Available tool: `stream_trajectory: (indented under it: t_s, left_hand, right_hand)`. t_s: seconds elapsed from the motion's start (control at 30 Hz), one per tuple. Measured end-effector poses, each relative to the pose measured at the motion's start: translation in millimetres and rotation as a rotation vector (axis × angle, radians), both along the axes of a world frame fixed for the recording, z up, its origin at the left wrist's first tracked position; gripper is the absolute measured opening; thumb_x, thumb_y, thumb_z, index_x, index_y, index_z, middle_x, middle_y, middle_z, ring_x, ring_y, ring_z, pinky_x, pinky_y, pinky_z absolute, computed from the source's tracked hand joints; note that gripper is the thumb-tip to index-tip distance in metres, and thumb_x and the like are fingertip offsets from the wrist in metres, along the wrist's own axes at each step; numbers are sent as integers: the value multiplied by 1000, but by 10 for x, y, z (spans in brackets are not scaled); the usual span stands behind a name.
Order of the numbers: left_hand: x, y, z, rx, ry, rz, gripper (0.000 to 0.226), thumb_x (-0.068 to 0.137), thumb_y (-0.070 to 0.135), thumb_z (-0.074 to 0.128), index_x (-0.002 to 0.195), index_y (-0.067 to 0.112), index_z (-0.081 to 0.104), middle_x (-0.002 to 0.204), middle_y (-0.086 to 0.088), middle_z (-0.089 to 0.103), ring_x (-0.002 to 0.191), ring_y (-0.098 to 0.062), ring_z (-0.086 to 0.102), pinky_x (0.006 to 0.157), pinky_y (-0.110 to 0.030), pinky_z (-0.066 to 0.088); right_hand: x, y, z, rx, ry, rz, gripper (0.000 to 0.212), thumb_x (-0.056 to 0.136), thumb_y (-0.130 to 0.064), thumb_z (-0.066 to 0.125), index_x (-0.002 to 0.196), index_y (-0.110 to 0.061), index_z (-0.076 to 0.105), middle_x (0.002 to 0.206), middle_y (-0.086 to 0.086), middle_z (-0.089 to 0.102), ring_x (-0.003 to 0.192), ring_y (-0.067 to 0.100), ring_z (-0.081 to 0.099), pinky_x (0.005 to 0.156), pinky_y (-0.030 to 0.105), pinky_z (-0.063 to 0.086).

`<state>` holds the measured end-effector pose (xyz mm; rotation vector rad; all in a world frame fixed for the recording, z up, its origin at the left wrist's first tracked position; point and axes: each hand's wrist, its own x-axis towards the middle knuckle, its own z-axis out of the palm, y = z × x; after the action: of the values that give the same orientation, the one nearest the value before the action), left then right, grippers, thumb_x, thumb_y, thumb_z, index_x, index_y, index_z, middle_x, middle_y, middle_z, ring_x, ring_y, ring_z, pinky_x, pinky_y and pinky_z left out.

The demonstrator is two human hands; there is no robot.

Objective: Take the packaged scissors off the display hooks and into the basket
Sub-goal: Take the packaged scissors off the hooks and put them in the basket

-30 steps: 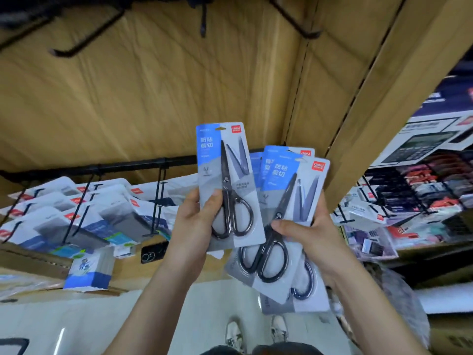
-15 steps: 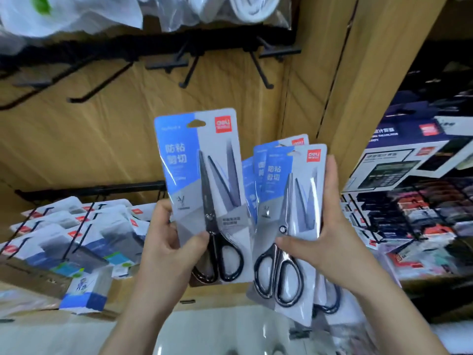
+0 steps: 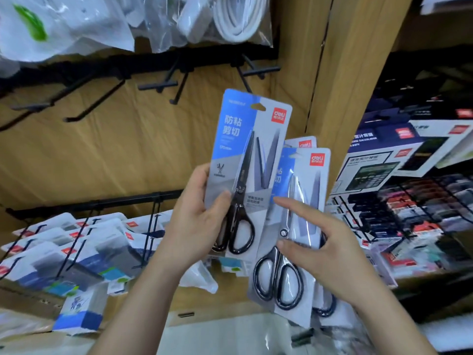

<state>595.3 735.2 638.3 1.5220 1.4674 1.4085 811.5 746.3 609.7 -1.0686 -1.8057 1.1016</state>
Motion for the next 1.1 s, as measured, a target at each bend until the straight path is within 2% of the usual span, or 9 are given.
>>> stream_trajectory:
  t_s: [0.23,0.33,0.47,0.53,0.67,0.73,0.87,0.97,1.1]
  left_hand:
    - [87,37,-20,136,-39,-65,60,99,7,53,142,43,31,130,1,64,117,-14,63,91,-24,52]
    - [63,40,-81,144,-11,-35,66,100,12,53,146,51,26,140,1,58,129,-17,56,103,-31,47]
    - [77,106,-64,117,95,2,59,99,-3,49,141,37,40,144,27,45,135,12,38,107,-6,32]
    - [98,204,-52,86,133,42,59,100,0,48,144,38,39,143,19,52,134,-3,45,112,-24,38]
    - [-44,712,-134,20,229,148,61,101,8,46,149,45,37,94,-1,63,70,-14,57,73,-34,50]
    - [-96,964,-140,-3,262,152,65,99,5,45,150,43,33,84,8,51,68,-15,50,72,-35,47]
    - [-68,1389,-41,-87,338,144,82,90,-10,43,155,36,23,122,-5,59,102,-23,61,93,-35,52]
    - [-88,1656,50,-161,445,151,85,91,-5,49,157,36,15,139,-2,56,111,-22,59,83,-26,44]
    - [-221,1771,38,-240,377,42,84,92,0,53,156,40,17,149,1,48,125,-24,56,88,-27,45]
  right_hand:
    - [24,-25,12,17,-92,-42,54,78,-19,80,108,-62,65,119,-17,66,117,-8,55,99,8,38]
    - [65,-48,11,59,-110,-68,55,76,-14,81,107,-58,67,114,-22,68,115,-6,57,97,7,39]
    - [92,-90,24,78,-121,-96,57,76,-11,81,106,-58,67,111,-22,66,105,-3,61,83,4,44]
    - [93,-108,40,101,-141,-114,60,76,-10,81,106,-60,66,110,-23,64,100,1,61,76,4,46]
    - [140,-117,102,150,-208,-166,67,76,-13,80,111,-66,58,104,-38,56,99,-3,56,77,2,40]
    - [183,-142,141,152,-216,-190,68,75,-13,80,112,-65,57,98,-42,54,94,-7,55,76,1,38]
    - [203,-202,151,161,-168,-217,65,73,-13,82,111,-61,62,106,-13,67,100,7,62,87,13,46]
    - [121,-170,93,106,-131,-194,62,75,-18,81,115,-60,60,104,1,66,96,12,63,88,24,50]
    - [-71,-92,10,97,-93,-186,65,76,-14,79,116,-60,58,110,-5,66,101,4,61,85,7,43]
